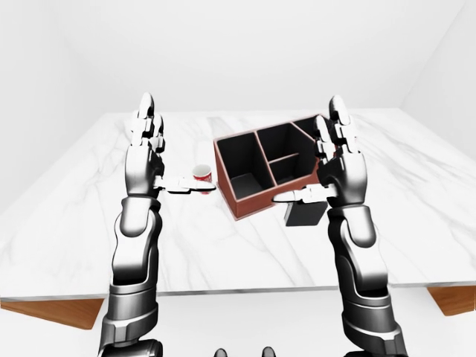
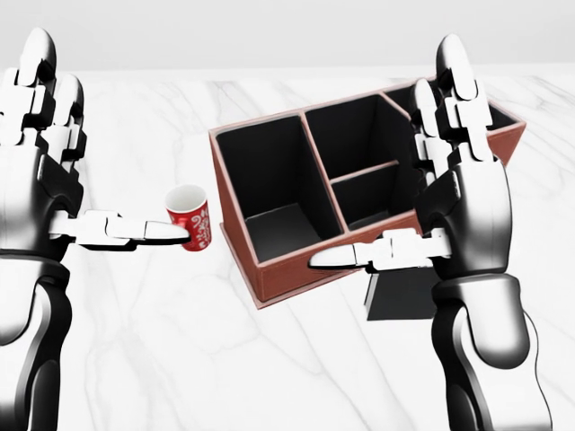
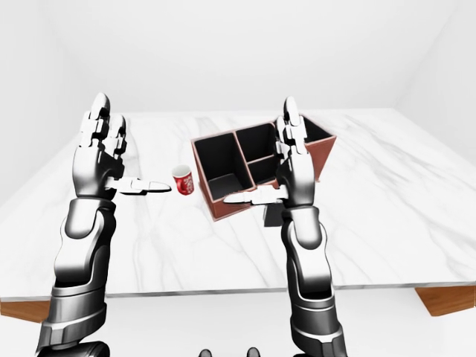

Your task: Pick up the book and place it in the left compartment of the caddy.

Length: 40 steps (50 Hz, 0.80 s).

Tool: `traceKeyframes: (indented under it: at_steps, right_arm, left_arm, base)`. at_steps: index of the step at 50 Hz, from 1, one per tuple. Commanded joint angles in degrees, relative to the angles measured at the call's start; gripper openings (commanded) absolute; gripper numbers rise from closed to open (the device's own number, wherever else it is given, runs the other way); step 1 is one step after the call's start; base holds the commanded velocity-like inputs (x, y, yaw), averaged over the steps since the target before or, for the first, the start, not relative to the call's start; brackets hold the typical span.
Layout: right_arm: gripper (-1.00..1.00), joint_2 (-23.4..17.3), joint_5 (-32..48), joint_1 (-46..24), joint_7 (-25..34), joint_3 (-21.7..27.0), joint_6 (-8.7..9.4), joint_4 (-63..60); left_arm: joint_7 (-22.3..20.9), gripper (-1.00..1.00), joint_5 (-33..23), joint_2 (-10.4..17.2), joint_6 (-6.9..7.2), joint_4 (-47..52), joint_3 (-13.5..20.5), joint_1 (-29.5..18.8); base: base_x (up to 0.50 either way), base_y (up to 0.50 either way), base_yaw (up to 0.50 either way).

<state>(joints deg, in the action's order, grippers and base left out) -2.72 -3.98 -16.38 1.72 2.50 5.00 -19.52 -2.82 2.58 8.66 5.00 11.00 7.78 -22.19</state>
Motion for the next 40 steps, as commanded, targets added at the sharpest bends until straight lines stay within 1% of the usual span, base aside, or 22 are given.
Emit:
traceKeyframes:
  at_steps: [1, 9, 24, 40]
  right_arm:
    - [1.0, 0.31, 0.39, -0.24, -0.18, -0.48, 0.0, 0.27]
    - [1.0, 0.77, 0.65, -0.97, -0.7, -0.78, 0.0, 1.41]
    - [1.0, 0.32, -1.43, -0.62, -0.79, -0.06, 0.0, 0.32]
    - [1.0, 0.09, -0.56, 0.35, 0.11, -0.34, 0.0, -0.59]
  left_arm:
    - [0.01, 1.0, -0.01, -0.16, 0.0, 0.37, -0.1, 0.28]
    - [-0.06, 1.0, 0.11, -0.18, 0.0, 0.02, -0.13, 0.14]
    - [-0.05, 1.0, 0.44, 0.16, 0.0, -0.59, 0.17, -0.31]
    - [0.1, 1.0, 0.28, -0.2, 0.0, 0.31, -0.06, 0.53]
  base:
    - [0.35, 0.19, 0.0]
    - [0.35, 0.19, 0.0]
    - [0.35, -0.09, 0.0]
    - [0.02, 0.0, 0.0]
